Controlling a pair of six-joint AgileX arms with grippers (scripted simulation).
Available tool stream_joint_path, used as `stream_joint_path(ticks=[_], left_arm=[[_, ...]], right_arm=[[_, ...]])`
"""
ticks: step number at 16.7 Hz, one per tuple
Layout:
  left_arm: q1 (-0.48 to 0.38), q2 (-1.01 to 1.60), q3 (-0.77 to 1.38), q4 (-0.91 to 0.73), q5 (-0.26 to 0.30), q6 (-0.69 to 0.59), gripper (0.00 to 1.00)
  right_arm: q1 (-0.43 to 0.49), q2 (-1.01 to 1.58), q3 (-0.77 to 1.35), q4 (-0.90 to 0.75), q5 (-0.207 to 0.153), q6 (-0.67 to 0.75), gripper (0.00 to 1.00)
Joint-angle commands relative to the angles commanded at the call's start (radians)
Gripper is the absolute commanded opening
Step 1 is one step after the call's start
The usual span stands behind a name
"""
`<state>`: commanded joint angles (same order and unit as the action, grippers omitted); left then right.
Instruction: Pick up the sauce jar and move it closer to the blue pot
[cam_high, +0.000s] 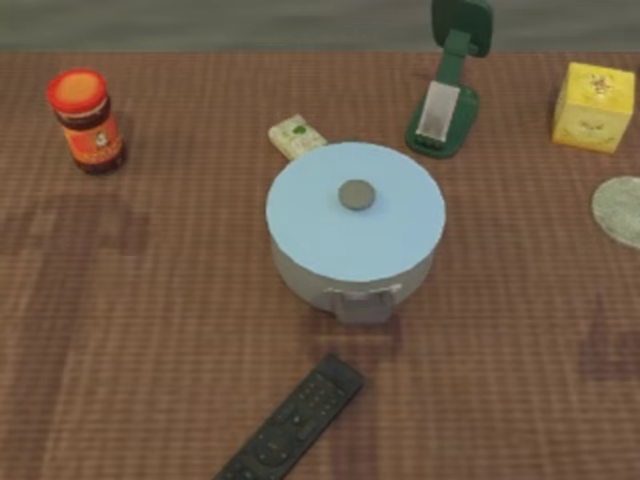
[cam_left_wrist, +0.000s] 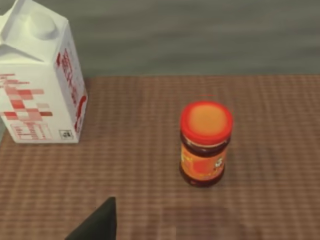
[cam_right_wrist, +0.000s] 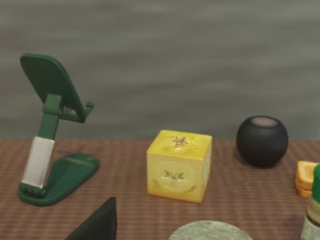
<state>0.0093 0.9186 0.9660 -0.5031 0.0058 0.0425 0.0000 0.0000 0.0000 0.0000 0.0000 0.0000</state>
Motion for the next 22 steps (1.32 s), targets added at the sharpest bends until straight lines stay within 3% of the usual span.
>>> stream_joint_path(ticks=[14, 22], left_arm=[[-0.018, 1.392, 1.447, -0.75, 0.029, 0.055, 1.0], [-0.019, 1.83, 1.907, -0.976, 0.03, 0.07, 1.0]], right_arm=[[0.0, 0.0, 0.0, 0.0, 0.0, 0.0, 1.0], [0.0, 0.0, 0.0, 0.0, 0.0, 0.0, 1.0]])
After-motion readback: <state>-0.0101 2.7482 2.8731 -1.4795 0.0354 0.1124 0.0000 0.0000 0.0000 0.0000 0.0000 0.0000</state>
